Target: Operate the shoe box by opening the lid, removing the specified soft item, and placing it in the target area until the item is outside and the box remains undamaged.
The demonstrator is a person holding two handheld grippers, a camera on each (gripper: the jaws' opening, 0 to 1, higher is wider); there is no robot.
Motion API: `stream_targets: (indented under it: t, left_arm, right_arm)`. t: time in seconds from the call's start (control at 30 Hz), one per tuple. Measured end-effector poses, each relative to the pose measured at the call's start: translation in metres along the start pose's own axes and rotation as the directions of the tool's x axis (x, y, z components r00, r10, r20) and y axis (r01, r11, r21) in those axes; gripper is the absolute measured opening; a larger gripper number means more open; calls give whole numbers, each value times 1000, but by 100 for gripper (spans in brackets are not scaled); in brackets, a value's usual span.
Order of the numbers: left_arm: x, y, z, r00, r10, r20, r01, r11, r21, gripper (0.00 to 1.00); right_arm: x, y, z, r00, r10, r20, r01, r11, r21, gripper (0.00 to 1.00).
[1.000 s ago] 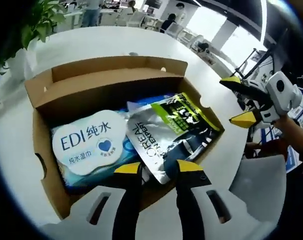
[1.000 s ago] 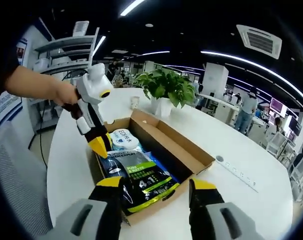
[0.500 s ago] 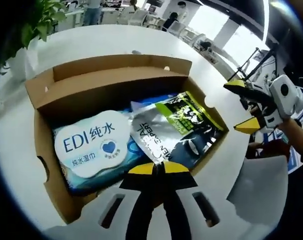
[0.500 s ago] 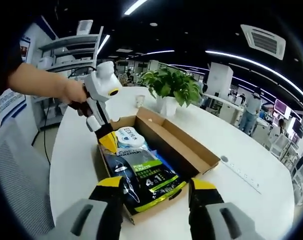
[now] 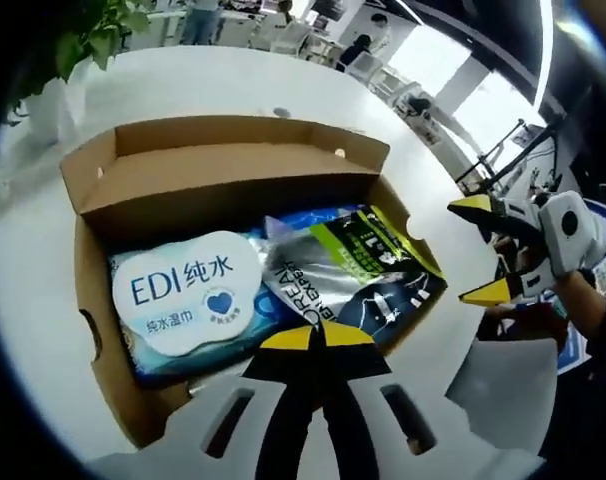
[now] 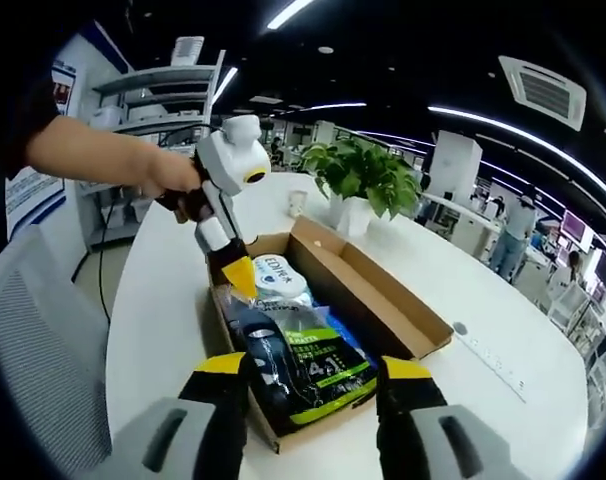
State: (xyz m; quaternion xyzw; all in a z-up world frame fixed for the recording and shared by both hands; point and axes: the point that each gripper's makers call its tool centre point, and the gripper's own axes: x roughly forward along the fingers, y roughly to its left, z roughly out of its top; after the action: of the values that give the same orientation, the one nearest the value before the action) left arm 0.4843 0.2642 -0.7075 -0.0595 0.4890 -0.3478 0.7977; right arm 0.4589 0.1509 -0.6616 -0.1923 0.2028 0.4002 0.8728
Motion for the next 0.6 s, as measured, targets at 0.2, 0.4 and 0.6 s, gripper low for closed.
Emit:
stream_targets:
  t: [0.2,0.4,0.6]
  left_arm:
    - [-1,0,4,1000,-6,-2,6,1000,-17,0]
    - [-9,6,19,999,-7,43,9,999,-32,0]
    - [-9,6,14,1000,-8,14,7,1000,4,0]
  right_arm:
    - [2,3,1,1000,13,-4,-13,1000,-16,48]
    - [11,3,1,1000,19,-13,-19,999,-29,44]
    - [20,5,-6,999,34,-38,-35,999,-26,42]
